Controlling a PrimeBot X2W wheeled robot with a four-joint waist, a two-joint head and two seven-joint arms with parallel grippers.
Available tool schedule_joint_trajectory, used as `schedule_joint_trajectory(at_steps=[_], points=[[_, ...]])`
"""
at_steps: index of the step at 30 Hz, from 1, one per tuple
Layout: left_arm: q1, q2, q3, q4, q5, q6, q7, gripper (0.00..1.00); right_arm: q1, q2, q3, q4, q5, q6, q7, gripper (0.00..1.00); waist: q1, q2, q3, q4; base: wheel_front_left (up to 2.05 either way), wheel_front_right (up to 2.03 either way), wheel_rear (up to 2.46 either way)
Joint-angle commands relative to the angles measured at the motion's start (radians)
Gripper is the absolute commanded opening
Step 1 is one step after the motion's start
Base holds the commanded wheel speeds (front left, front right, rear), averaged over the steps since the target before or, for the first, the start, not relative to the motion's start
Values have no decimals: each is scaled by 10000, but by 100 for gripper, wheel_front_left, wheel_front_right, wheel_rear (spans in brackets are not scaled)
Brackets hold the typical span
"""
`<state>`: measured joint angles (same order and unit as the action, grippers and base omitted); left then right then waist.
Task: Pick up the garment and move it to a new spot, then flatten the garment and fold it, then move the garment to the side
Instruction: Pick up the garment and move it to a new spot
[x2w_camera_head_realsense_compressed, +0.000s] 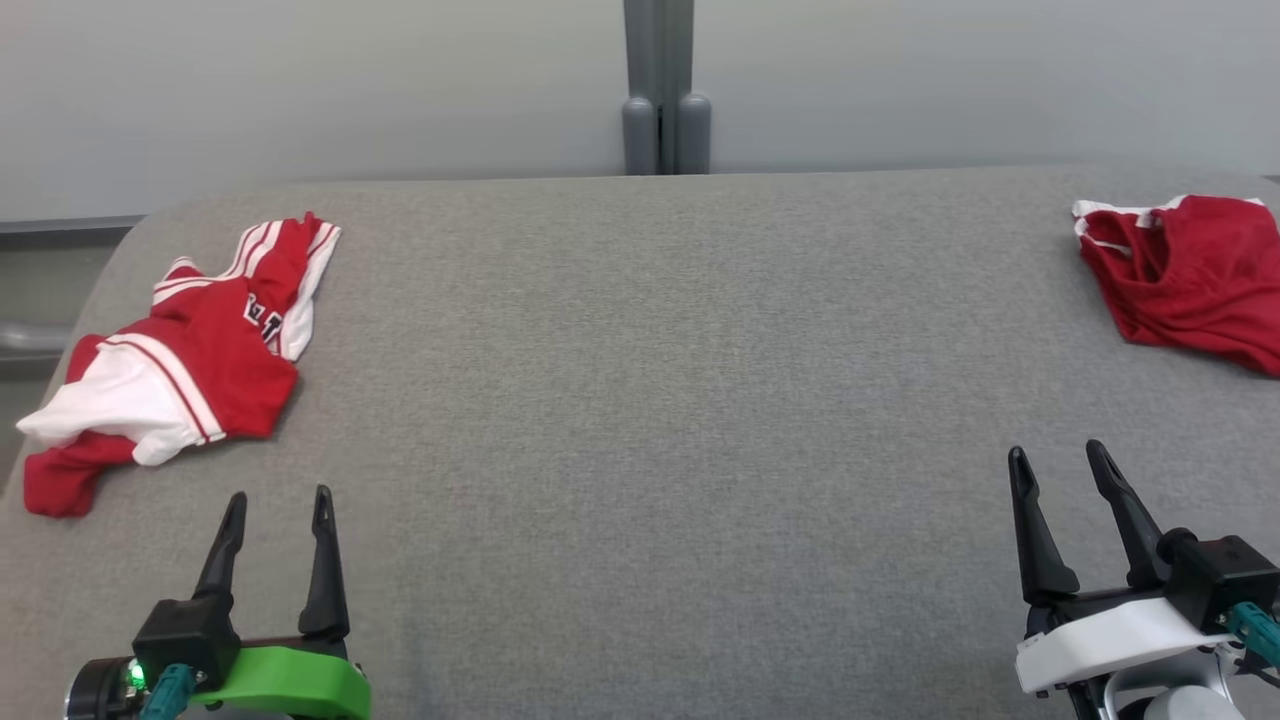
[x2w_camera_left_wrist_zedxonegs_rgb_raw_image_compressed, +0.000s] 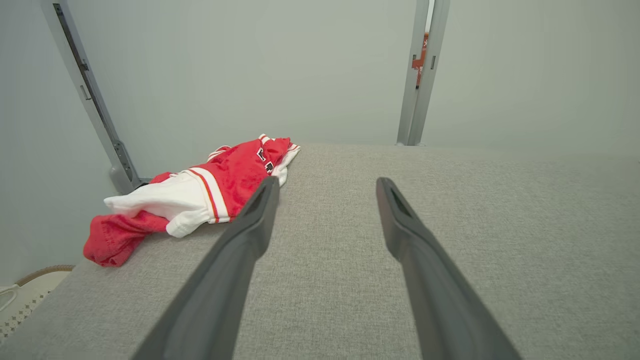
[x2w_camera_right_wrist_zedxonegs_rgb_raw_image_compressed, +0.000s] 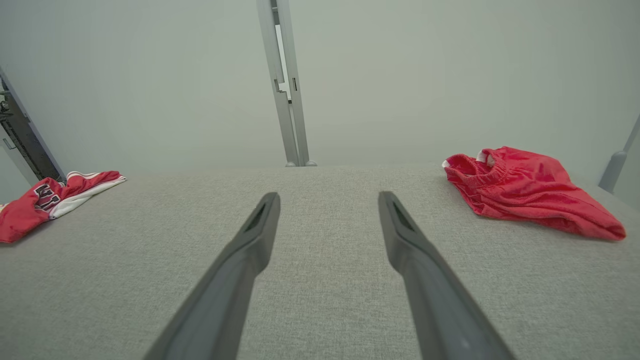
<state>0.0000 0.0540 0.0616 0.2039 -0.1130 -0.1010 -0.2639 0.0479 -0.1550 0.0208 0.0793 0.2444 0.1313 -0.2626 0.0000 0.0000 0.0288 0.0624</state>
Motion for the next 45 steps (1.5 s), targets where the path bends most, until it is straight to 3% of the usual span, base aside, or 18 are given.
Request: schedule_joint_trajectory(at_steps=[1,28,36,45], points=[[149,115,101,-42,44,-5,-3,100,121,25,6,38,24,-10,-31,100,0,0,-49,290,0,0,0],[382,270,720,-221,58,85,-3,100,-106,342,267,282,76,-11,-31,100,0,0,112,3751,0,0,0],[519,244,835,-225,25,83,-3,100,-112,354,321,363,24,-11,-31,100,0,0,81,4247,0,0,0],[422,177,1011,-153,-65,167,-3,100,-37,277,435,410,73,-11,-31,100,0,0,27,4162,0,0,0]])
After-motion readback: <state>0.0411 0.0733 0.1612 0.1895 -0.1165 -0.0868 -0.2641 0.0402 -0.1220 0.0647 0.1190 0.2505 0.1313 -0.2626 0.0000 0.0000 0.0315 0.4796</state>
